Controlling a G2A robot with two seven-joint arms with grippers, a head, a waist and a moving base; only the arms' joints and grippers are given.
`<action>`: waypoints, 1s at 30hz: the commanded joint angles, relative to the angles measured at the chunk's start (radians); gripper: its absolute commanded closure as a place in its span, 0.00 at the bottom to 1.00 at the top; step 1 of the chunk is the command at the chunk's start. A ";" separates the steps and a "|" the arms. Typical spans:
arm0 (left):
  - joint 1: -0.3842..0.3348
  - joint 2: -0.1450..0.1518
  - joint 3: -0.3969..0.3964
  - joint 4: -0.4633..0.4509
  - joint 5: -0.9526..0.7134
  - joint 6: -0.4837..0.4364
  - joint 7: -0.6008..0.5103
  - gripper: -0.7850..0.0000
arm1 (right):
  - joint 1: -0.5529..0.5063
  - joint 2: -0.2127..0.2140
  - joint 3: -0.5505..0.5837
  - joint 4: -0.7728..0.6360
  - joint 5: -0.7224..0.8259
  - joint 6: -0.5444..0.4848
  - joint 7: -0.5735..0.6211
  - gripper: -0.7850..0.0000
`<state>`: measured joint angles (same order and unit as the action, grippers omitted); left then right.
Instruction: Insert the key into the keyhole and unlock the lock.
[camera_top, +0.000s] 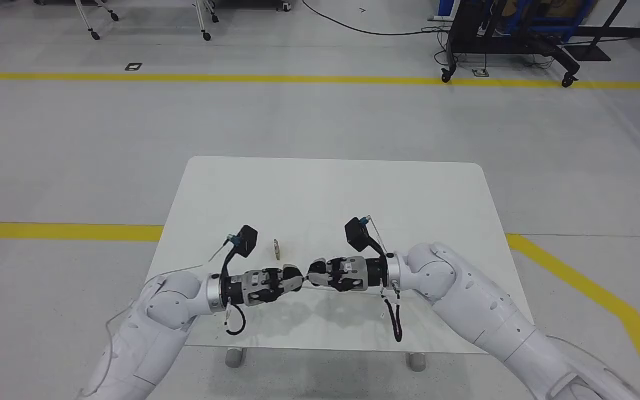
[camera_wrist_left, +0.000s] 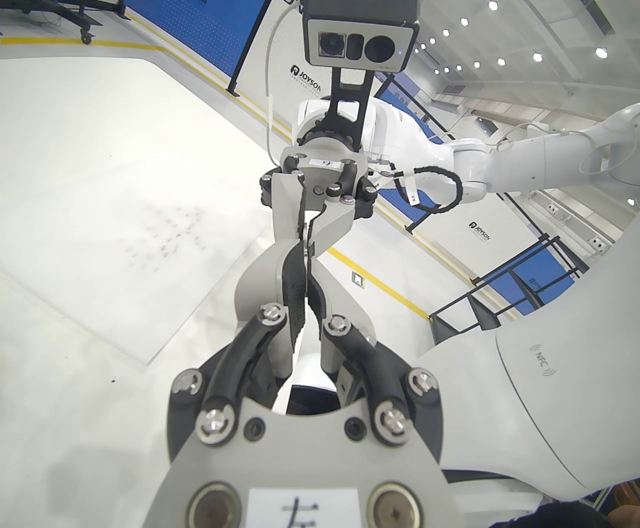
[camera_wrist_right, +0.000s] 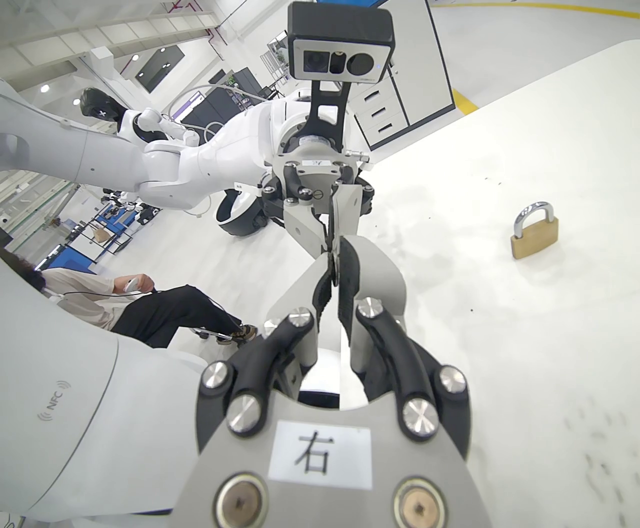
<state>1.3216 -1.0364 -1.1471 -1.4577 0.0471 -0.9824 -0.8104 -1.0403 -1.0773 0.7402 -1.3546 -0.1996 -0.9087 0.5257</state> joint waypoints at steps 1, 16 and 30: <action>-0.002 0.001 0.004 0.001 0.005 0.000 0.007 1.00 | 0.000 0.000 -0.001 0.000 0.002 -0.003 0.008 1.00; 0.006 0.006 -0.055 0.010 0.069 -0.028 0.218 0.00 | -0.033 0.009 0.053 -0.008 -0.030 -0.024 -0.043 1.00; 0.024 -0.037 0.013 -0.028 0.911 0.462 0.600 0.00 | -0.179 0.045 0.230 -0.102 -0.161 -0.010 -0.231 1.00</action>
<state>1.3500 -1.0703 -1.1438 -1.4917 0.9190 -0.5583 -0.2168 -1.2139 -1.0326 0.9647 -1.4524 -0.3572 -0.9205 0.2996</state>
